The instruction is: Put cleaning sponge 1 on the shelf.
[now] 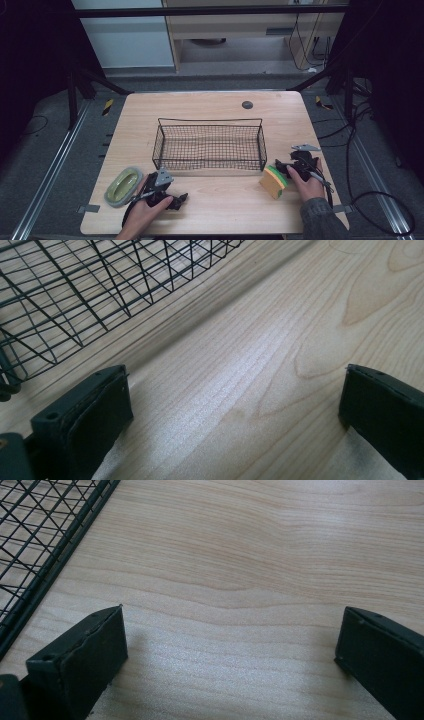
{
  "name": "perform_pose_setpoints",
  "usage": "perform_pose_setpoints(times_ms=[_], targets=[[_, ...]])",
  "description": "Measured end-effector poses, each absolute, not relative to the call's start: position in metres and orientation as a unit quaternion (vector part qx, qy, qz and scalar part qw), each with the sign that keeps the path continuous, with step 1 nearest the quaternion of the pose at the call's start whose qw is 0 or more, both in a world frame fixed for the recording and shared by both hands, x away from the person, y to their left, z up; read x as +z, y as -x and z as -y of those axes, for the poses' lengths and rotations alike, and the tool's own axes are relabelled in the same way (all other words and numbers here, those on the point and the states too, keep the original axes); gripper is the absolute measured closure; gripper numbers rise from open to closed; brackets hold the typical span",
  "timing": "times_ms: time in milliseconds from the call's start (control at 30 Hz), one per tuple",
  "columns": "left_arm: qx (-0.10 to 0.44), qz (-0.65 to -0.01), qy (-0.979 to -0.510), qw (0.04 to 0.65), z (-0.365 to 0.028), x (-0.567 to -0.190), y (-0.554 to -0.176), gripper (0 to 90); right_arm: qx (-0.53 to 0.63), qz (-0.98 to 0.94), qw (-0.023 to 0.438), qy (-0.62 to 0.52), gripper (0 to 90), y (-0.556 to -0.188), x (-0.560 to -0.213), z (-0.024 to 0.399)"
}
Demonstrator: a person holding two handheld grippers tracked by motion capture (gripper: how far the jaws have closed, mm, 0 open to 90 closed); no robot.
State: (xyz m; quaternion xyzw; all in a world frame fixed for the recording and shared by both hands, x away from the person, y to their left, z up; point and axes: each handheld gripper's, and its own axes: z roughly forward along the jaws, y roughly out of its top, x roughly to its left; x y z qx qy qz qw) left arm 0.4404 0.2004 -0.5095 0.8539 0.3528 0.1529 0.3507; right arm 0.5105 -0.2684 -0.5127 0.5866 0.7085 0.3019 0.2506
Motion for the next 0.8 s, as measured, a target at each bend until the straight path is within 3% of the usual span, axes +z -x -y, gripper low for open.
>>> perform_pose_setpoints(times_ms=[400, 600, 800], targets=[[0.138, -0.326, -0.855, 0.38, -0.201, -0.493, -0.432, 2.3, 0.306, -0.714, 0.247, -0.579, 0.4, -0.503, -0.513, 0.271], [0.157, -0.33, -0.84, 0.402, -0.216, -0.472, -0.42, 3.4, 0.306, -0.715, 0.246, -0.579, 0.4, -0.502, -0.513, 0.271], [0.189, -0.339, -0.848, 0.362, -0.244, -0.44, -0.426, 3.9, 0.306, -0.716, 0.246, -0.577, 0.4, -0.5, -0.513, 0.272]])
